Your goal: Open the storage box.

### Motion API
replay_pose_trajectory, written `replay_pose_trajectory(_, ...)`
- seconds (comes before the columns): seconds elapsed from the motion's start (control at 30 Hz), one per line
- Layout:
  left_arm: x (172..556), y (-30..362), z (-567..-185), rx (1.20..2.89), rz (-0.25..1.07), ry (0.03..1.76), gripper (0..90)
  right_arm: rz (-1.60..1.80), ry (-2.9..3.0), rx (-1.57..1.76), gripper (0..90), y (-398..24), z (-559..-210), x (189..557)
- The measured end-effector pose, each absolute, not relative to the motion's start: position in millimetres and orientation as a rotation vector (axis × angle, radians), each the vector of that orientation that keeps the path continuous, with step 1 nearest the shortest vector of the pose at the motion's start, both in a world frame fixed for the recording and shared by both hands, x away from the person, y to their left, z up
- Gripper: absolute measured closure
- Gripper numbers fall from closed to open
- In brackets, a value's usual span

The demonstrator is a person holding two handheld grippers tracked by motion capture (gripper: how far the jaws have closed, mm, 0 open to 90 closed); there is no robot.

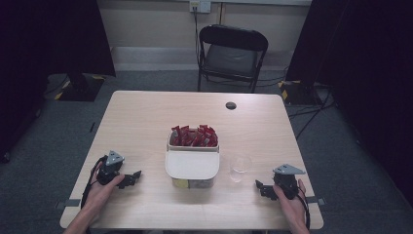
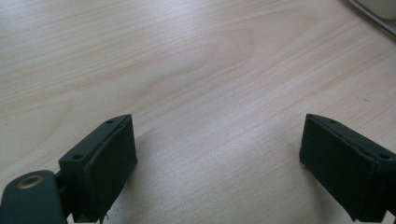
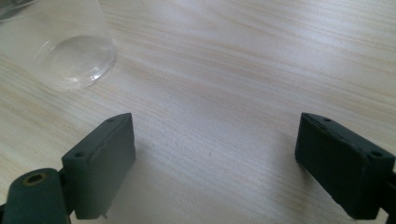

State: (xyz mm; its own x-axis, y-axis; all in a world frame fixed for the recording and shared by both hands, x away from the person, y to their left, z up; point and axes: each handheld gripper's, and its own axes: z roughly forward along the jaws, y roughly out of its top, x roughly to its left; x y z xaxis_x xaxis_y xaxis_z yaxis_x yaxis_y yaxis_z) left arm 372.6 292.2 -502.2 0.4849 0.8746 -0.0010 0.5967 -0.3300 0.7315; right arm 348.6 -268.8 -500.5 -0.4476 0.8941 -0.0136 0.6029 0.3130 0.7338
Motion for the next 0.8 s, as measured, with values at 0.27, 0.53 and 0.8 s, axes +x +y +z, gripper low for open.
replay_pose_trajectory(0.27,374.0,290.7,-501.6,2.048,0.522,1.219,10.5,0.935,2.165,1.329,11.6,-268.7,-500.5,348.6)
replay_pose_trajectory(0.53,373.8,289.0,-499.8,2.063,0.515,1.21,15.3,0.935,2.165,1.328,11.6,-268.7,-500.5,348.6)
replay_pose_trajectory(0.8,371.9,288.0,-494.5,2.055,0.473,1.211,16.4,0.934,2.164,1.329,11.6,-268.7,-500.5,348.5)
